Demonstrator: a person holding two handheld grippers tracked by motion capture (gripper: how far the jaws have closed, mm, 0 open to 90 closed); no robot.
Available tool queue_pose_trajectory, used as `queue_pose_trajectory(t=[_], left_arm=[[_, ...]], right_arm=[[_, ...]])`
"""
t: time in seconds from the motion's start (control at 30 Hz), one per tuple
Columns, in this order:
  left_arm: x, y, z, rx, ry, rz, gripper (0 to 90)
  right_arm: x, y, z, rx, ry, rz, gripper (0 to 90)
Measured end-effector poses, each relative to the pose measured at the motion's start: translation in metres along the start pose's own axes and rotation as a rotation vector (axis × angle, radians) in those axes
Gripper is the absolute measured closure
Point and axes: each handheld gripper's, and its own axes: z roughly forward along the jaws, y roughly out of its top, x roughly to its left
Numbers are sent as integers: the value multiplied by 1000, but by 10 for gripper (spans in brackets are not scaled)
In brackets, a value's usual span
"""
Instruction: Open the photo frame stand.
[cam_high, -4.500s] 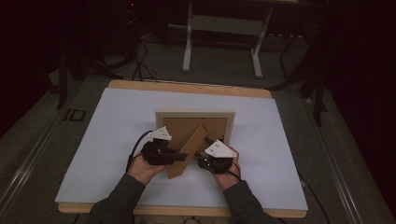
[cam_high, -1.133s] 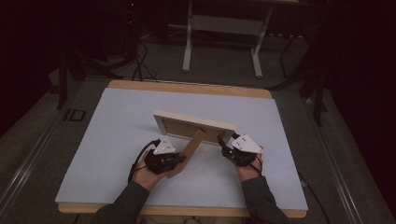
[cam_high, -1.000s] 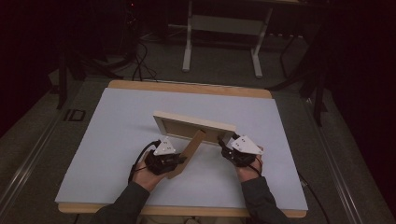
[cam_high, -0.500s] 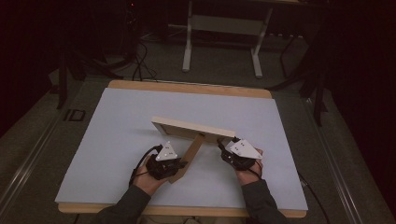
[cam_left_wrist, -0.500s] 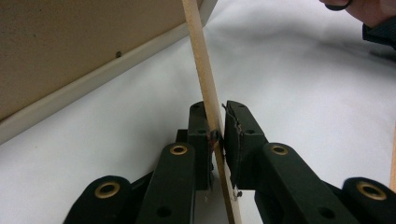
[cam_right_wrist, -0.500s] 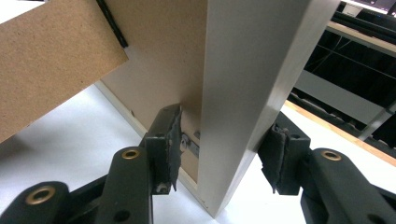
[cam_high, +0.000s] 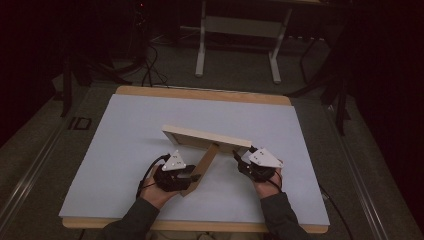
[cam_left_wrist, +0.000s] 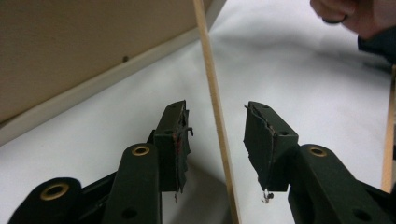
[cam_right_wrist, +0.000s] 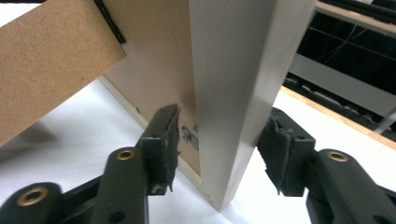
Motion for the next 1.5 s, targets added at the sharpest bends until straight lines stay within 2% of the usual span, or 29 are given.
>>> queue_pose_trajectory(t=[0.23,0.3,0.43,0.63,0.77,0.9,1.0,1.23,1.5], left_arm=[[6,0,-16,-28,38,-18,581],[9,0,-20,-43,33,-32,584],[12,-1,-26,-55,35,-34,589],[19,-3,-35,-74,56,-46,589],[24,-4,-42,-89,78,-64,589],[32,-7,-50,-110,119,-85,589],[38,-11,-55,-127,146,-103,588],[52,-15,-61,-154,202,-138,592],[58,-15,-60,-159,208,-156,610]], right_arm=[[-3,0,-6,11,28,23,422],[-4,-1,-8,14,40,22,417],[-5,-2,-12,21,48,15,414],[-7,-3,-16,30,59,13,410],[-9,-3,-17,35,61,14,410],[-11,-4,-20,45,65,10,409],[-13,-5,-21,50,72,25,407],[-17,-8,-21,56,79,38,404],[-18,-10,-23,64,86,34,403]])
